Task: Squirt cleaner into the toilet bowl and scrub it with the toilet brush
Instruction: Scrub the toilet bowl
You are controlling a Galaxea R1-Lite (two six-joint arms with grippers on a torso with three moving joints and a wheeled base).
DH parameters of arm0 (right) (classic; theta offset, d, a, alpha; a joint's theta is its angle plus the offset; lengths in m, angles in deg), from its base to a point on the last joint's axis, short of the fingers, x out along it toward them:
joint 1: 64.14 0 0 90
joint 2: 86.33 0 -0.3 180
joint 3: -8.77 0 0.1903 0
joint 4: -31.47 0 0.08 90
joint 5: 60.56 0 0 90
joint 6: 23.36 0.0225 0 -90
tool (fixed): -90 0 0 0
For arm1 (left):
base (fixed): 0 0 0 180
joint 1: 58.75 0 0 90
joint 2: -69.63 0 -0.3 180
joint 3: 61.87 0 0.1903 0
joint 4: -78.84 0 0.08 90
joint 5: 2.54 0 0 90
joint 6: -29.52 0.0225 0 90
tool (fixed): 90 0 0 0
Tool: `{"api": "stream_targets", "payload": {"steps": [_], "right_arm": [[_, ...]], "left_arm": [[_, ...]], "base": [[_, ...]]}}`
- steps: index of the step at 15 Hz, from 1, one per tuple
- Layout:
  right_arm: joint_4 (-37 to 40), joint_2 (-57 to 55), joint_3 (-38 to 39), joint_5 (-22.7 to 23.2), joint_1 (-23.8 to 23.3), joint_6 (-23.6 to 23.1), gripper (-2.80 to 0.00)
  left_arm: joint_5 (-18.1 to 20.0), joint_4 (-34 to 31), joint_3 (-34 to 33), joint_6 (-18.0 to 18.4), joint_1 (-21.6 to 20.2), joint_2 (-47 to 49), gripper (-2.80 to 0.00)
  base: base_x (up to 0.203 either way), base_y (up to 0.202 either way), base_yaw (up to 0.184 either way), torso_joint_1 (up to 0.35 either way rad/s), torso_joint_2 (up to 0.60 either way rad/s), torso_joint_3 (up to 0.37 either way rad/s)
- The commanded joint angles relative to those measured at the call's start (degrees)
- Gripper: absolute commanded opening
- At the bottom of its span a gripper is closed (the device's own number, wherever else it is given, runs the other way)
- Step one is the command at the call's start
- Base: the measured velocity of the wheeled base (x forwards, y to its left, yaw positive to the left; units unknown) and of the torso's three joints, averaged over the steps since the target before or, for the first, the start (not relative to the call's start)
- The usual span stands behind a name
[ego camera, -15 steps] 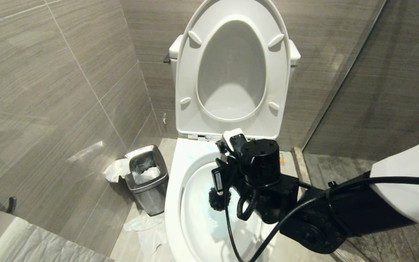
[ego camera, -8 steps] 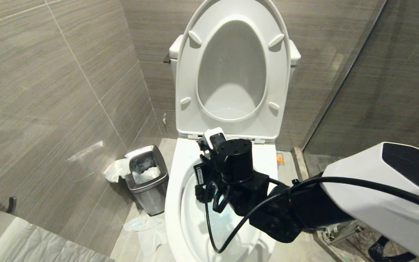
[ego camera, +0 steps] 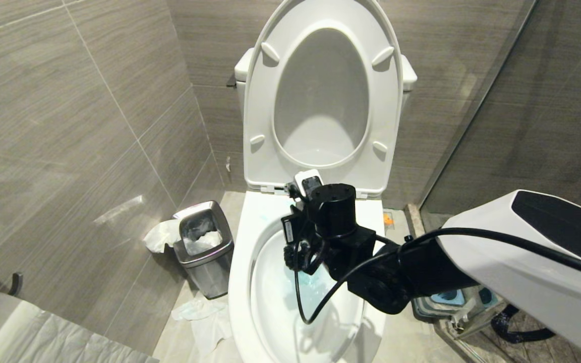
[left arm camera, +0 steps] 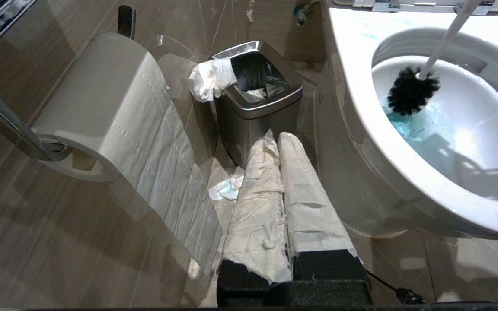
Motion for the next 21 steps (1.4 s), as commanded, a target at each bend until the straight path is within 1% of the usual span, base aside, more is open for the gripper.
{"api": "stream_targets", "payload": {"steps": [1,5,11,15,17,21], "right_arm": [[0.7,2.3,0.3,-0.1,-1.8,-0.1,-2.80],[1.7,6.8,4.3,0.2,-4.6,-1.7,-2.80],[1.3,13.7,15.5,0.5,-5.2,-1.5,-2.80],[-0.7,19.2,25.6,0.5,-2.9,-1.2,-2.80],[-0.9,20.9,28.6,0.5,-1.1,-0.9,-2.80],[-0.8,23.2,31.4,0.3,3.1,-0.1,-2.80]], "left_arm": [[0.0,0.0,-0.1,0.0,0.0,0.0,-2.80],[0.0,0.0,-0.1,0.0,0.1,0.0,-2.80],[0.0,0.0,-0.1,0.0,0.1,0.0,-2.80],[0.0,0.0,-0.1,0.0,0.0,0.0,-2.80],[0.0,0.0,-0.1,0.0,0.1,0.0,-2.80],[0.0,0.0,-0.1,0.0,0.1,0.0,-2.80]], "base": [[0.000,0.000,0.000,0.000,0.00,0.000],[0.000,0.000,0.000,0.000,0.00,0.000],[0.000,0.000,0.000,0.000,0.00,0.000],[0.000,0.000,0.000,0.000,0.00,0.000],[0.000,0.000,0.000,0.000,0.00,0.000],[0.000,0.000,0.000,0.000,0.00,0.000]]}}
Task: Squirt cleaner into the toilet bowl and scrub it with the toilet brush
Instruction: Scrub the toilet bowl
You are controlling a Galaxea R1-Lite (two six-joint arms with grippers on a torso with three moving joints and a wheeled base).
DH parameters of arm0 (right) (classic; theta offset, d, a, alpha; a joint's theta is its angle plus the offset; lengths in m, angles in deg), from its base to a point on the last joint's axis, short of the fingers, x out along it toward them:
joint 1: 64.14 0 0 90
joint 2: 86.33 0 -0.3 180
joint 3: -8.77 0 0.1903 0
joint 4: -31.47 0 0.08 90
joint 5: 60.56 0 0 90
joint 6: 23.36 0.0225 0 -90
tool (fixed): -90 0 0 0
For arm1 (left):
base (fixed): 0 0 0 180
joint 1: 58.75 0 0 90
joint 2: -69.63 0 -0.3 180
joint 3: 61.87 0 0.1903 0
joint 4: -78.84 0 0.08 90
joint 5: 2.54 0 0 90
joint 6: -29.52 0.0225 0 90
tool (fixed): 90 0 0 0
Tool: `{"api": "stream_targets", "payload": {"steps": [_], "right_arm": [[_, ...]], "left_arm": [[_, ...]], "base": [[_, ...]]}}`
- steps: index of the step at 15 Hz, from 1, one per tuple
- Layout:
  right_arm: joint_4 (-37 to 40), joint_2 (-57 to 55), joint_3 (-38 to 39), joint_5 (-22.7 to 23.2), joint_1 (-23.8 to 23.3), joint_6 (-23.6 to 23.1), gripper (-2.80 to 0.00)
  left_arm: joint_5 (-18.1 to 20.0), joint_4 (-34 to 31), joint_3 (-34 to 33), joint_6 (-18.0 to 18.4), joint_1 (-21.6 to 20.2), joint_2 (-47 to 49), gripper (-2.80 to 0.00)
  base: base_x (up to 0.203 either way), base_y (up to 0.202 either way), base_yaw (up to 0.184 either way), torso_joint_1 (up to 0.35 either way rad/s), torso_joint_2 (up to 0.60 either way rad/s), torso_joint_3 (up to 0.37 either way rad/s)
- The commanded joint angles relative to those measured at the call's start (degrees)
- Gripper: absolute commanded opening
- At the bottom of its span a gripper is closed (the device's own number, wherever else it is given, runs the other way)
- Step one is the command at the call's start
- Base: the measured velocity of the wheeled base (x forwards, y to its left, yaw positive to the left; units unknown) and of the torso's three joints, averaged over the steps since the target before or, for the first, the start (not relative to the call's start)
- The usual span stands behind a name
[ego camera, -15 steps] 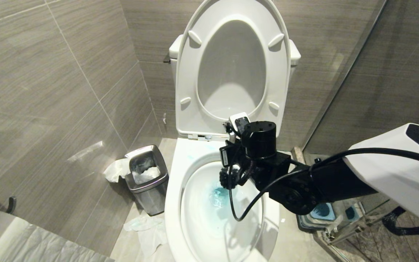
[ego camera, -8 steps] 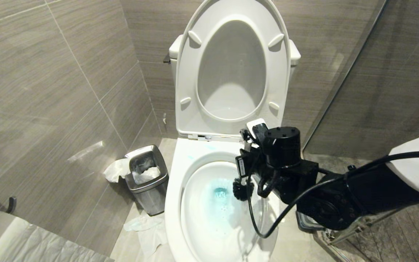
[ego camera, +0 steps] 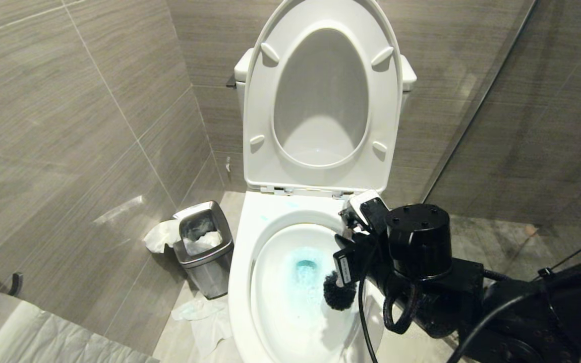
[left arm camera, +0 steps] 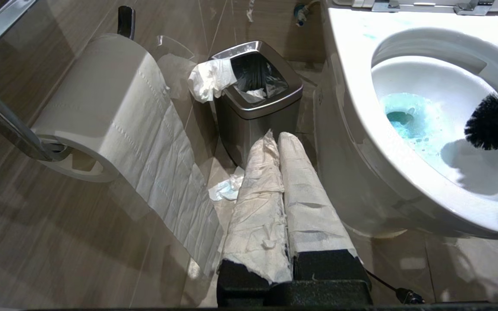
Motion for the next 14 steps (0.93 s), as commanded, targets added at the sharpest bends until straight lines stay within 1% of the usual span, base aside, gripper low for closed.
{"api": "stream_targets", "payload": {"steps": [1,3,5,7,11,14], "right_arm": [[-0.3,1.7,1.0,-0.2,2.6,0.2,-2.80],[-0.2,1.4,0.9,-0.3,5.3,0.5,-2.80],[0.0,0.3,0.4,-0.5,8.1,2.0,-2.80],[0.0,-2.0,-1.8,-0.9,9.9,3.2,-2.80],[0.6,-8.5,-10.6,-1.3,10.7,4.1,-2.80],[0.7,-14.0,-15.6,-1.4,9.9,4.0,-2.80]], "left_arm": [[0.0,0.0,-0.1,0.0,0.0,0.0,-2.80],[0.0,0.0,-0.1,0.0,0.0,0.0,-2.80],[0.0,0.0,-0.1,0.0,0.0,0.0,-2.80],[0.0,0.0,-0.1,0.0,0.0,0.0,-2.80],[0.0,0.0,-0.1,0.0,0.1,0.0,-2.80],[0.0,0.0,-0.1,0.0,0.0,0.0,-2.80]], "base": [[0.000,0.000,0.000,0.000,0.00,0.000],[0.000,0.000,0.000,0.000,0.00,0.000],[0.000,0.000,0.000,0.000,0.00,0.000],[0.000,0.000,0.000,0.000,0.00,0.000],[0.000,0.000,0.000,0.000,0.00,0.000],[0.000,0.000,0.000,0.000,0.00,0.000]]}}
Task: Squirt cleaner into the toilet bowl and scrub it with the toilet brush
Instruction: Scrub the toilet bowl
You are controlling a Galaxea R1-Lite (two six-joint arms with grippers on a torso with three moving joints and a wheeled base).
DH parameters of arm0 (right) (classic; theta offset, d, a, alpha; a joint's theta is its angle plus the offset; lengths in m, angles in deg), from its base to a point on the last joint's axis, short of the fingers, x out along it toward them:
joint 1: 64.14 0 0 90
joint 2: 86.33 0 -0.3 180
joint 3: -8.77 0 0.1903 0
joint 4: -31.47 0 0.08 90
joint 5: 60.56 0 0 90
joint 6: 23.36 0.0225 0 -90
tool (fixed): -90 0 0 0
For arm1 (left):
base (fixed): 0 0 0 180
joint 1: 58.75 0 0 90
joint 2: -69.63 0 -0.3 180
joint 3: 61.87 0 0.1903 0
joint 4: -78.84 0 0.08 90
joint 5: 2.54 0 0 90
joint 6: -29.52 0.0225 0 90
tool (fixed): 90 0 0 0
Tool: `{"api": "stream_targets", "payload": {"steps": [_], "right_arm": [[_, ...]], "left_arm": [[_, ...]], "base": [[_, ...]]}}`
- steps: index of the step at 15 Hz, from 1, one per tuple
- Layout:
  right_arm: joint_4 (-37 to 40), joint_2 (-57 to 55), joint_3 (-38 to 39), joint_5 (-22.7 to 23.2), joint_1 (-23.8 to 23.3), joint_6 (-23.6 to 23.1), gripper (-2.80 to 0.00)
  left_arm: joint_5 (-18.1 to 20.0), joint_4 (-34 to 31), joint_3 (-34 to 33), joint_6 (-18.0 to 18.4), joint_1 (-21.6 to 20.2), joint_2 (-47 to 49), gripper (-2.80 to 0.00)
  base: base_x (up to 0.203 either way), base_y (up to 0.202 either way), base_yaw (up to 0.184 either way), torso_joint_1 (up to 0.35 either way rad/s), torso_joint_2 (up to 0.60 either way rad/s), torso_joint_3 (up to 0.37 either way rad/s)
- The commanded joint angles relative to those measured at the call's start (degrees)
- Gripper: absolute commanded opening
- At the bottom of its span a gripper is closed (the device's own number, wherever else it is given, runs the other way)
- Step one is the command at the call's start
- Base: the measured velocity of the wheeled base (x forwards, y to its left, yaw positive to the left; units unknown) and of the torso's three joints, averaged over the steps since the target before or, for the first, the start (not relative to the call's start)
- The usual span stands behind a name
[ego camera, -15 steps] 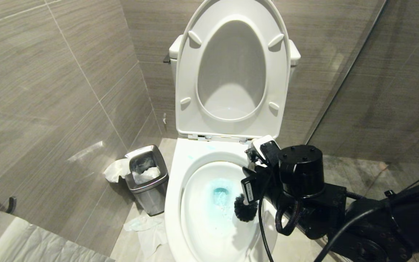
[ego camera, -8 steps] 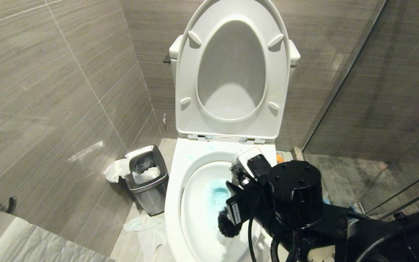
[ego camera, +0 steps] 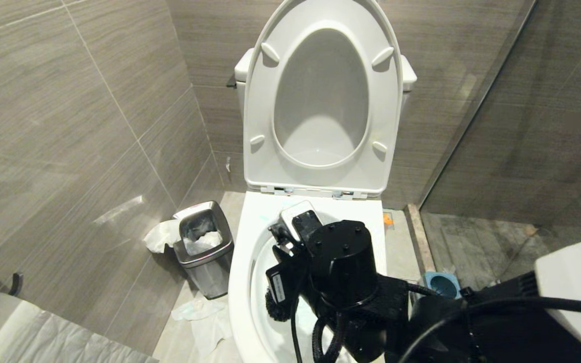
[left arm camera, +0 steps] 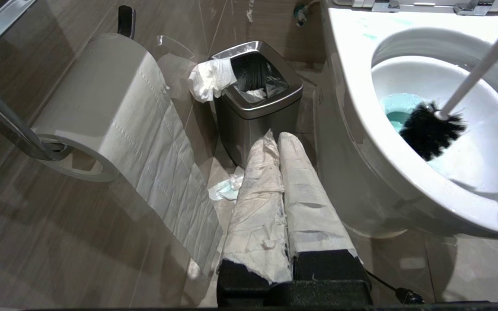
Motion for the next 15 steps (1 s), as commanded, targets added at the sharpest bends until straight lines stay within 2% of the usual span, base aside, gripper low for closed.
{"api": "stream_targets", "payload": {"steps": [1,5,9,15], "right_arm": [[-0.3,-6.4,-4.5,-0.2,-1.4,0.0,-2.80],[-0.2,-12.3,-14.4,-0.4,-6.3,-0.5,-2.80],[1.0,-14.2,-19.0,-0.2,-10.8,-1.4,-2.80],[2.0,-11.2,-17.5,0.1,-15.4,-3.2,-2.80]], "left_arm": [[0.0,0.0,-0.1,0.0,0.0,0.0,-2.80],[0.0,0.0,-0.1,0.0,0.0,0.0,-2.80],[0.0,0.0,-0.1,0.0,0.0,0.0,-2.80],[0.0,0.0,-0.1,0.0,0.0,0.0,-2.80]], "base": [[0.000,0.000,0.000,0.000,0.00,0.000],[0.000,0.000,0.000,0.000,0.00,0.000],[0.000,0.000,0.000,0.000,0.00,0.000],[0.000,0.000,0.000,0.000,0.00,0.000]]}}
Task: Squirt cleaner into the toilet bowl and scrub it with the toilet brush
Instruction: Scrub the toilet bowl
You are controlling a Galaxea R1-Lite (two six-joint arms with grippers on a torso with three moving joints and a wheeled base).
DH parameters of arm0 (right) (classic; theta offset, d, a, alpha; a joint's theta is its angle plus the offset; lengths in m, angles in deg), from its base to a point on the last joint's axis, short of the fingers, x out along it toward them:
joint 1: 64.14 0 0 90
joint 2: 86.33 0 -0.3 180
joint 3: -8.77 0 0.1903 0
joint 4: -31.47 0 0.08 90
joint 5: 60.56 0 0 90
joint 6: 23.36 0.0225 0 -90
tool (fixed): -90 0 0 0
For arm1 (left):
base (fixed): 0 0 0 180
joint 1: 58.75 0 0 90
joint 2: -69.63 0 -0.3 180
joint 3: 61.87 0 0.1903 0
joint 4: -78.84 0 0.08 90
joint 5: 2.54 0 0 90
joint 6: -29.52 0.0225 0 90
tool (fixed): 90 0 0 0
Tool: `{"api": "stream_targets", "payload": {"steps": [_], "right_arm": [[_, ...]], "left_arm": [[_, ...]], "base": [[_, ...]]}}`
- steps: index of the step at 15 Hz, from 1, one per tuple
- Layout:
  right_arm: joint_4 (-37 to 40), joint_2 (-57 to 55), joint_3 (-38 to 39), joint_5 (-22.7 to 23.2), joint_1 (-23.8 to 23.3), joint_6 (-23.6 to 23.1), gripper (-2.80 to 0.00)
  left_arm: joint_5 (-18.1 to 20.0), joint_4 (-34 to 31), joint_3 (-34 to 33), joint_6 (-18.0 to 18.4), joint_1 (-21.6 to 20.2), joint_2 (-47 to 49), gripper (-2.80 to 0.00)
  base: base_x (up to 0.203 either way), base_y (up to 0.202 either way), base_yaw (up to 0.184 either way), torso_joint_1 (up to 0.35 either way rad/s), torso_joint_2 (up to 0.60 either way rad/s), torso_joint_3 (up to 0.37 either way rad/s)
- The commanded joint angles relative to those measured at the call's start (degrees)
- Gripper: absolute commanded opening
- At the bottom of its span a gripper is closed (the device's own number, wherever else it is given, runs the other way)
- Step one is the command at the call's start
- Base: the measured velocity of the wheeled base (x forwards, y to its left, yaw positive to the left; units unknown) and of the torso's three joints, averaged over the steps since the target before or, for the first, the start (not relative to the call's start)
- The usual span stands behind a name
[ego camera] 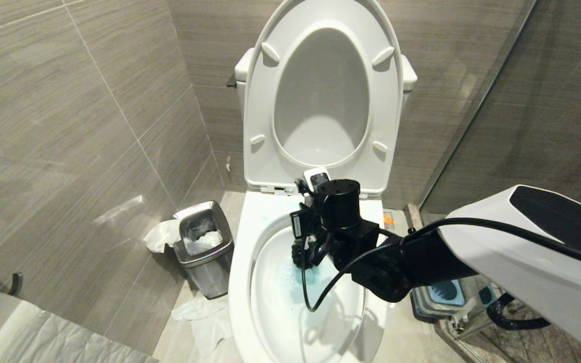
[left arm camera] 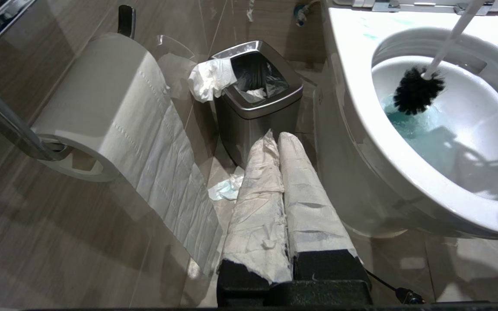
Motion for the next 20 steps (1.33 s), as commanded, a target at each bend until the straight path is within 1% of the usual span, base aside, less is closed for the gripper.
{"api": "stream_targets", "payload": {"steps": [1,6,8,11,14,16,18,20], "right_arm": [[-0.3,2.8,2.8,-0.1,-1.2,-0.7,-2.80],[-0.4,10.1,13.8,0.5,-0.9,-0.7,-2.80],[-0.5,12.5,17.3,0.6,0.9,-0.5,-2.80],[-0.4,14.1,19.6,0.5,4.6,-0.1,-2.80],[-0.5,12.6,19.1,0.1,8.3,0.8,-2.80],[-0.4,10.5,17.1,-0.4,10.6,3.4,-2.80],[-0.3,7.3,13.3,-0.9,11.1,4.8,-2.80],[-0.1,4.4,7.8,-1.7,11.1,5.1,-2.80]], "left_arm": [[0.0,0.0,-0.1,0.0,0.1,0.0,-2.80],[0.0,0.0,-0.1,0.0,0.0,0.0,-2.80],[0.0,0.0,-0.1,0.0,0.0,0.0,-2.80],[0.0,0.0,-0.1,0.0,0.0,0.0,-2.80],[0.0,0.0,-0.1,0.0,0.0,0.0,-2.80],[0.0,0.0,-0.1,0.0,0.0,0.0,-2.80],[0.0,0.0,-0.1,0.0,0.0,0.0,-2.80],[0.0,0.0,-0.1,0.0,0.0,0.0,-2.80]], "base": [[0.000,0.000,0.000,0.000,0.00,0.000],[0.000,0.000,0.000,0.000,0.00,0.000],[0.000,0.000,0.000,0.000,0.00,0.000],[0.000,0.000,0.000,0.000,0.00,0.000],[0.000,0.000,0.000,0.000,0.00,0.000],[0.000,0.000,0.000,0.000,0.00,0.000],[0.000,0.000,0.000,0.000,0.00,0.000],[0.000,0.000,0.000,0.000,0.00,0.000]]}}
